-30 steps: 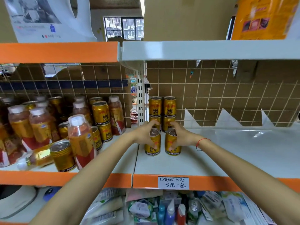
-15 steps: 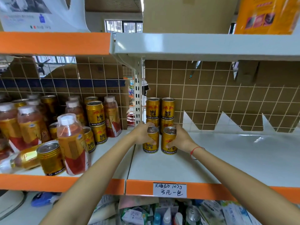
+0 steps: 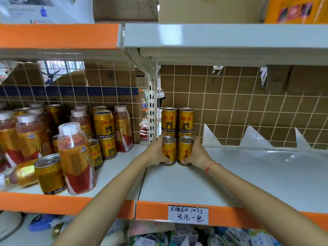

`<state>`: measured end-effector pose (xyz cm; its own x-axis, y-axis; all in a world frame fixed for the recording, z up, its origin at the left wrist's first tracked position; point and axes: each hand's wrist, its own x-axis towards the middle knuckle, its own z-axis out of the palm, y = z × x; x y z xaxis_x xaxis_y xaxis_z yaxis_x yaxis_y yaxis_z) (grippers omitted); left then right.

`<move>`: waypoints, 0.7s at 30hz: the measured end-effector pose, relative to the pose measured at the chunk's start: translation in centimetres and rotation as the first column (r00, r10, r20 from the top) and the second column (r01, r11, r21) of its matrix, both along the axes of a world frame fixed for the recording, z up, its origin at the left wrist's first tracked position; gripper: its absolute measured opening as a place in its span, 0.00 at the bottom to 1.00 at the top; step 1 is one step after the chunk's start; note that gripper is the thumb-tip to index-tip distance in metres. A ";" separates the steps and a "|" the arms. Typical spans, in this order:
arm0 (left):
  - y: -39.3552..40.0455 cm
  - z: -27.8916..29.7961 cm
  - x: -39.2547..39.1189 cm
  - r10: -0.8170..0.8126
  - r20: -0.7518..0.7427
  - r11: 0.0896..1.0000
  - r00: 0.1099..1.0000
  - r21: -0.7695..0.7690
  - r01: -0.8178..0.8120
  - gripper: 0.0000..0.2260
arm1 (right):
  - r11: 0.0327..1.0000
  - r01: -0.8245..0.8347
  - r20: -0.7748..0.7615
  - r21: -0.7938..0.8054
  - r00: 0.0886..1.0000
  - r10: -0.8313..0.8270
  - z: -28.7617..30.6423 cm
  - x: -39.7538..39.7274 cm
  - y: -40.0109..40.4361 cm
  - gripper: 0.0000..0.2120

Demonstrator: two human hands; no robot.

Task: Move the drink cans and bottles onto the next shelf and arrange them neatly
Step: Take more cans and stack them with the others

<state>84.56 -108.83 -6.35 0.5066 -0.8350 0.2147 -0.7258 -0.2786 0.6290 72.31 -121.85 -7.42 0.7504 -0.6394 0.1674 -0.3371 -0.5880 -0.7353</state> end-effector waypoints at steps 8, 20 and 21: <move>-1.5 -1.2 1.5 0.107 -0.179 0.993 0.978 -0.023 -0.113 0.38 | 0.996 0.085 -0.004 -0.014 0.996 -0.085 -0.4 0.5 -0.8 0.37; -2.7 -2.0 3.1 0.080 -0.218 0.994 0.973 -0.061 -0.095 0.39 | 0.995 0.095 0.052 -0.026 0.994 -0.094 -0.7 1.4 -1.7 0.36; -2.7 -2.1 3.1 0.082 -0.217 0.993 0.973 -0.062 -0.097 0.39 | 0.995 0.096 0.050 -0.029 0.994 -0.095 -0.7 1.4 -1.7 0.36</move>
<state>87.70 -111.58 -8.46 0.6191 -0.7707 0.1510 -0.5466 -0.2848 0.7875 73.68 -123.58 -8.07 0.6767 -0.7016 0.2231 -0.3572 -0.5779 -0.7338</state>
